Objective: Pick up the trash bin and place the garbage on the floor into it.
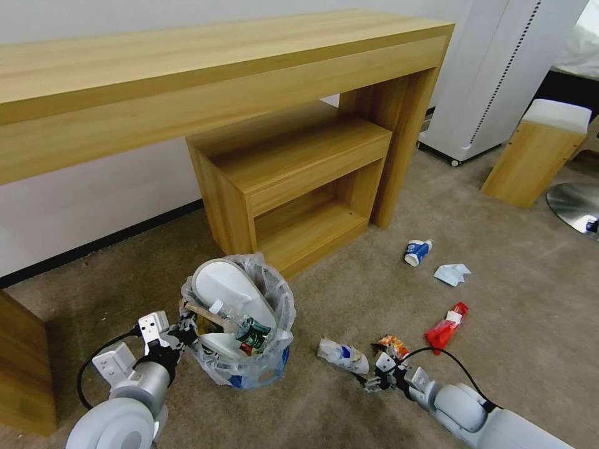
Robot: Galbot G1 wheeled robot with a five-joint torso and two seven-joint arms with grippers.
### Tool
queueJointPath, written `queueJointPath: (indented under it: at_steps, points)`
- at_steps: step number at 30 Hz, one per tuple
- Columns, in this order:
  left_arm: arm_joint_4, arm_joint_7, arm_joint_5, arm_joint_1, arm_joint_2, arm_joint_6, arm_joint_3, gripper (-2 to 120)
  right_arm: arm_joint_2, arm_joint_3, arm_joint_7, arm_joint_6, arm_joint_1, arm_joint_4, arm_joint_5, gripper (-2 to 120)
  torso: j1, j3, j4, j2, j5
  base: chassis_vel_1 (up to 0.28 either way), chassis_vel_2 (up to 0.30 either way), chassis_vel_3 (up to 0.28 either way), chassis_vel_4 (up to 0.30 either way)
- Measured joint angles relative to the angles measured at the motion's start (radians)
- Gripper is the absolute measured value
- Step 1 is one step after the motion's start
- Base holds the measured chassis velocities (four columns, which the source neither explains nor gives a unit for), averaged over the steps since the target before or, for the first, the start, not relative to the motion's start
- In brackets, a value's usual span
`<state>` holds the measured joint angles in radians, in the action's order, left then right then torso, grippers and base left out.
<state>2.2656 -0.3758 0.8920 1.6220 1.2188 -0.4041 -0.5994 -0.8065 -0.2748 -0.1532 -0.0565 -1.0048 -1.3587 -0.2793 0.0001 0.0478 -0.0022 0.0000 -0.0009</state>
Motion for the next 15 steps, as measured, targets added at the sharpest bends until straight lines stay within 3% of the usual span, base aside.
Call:
queueJointPath:
  at_steps: [15]
  points:
    - [0.016, -0.004, 0.01, -0.003, -0.004, 0.002, -0.002, 1, -0.037, -0.023, -0.004, -0.013, 0.027, 0.065, 0.004, 100, 0.0, 0.0, -0.0001, 0.0, 0.0001, 0.0, 0.0, 0.0, 0.0]
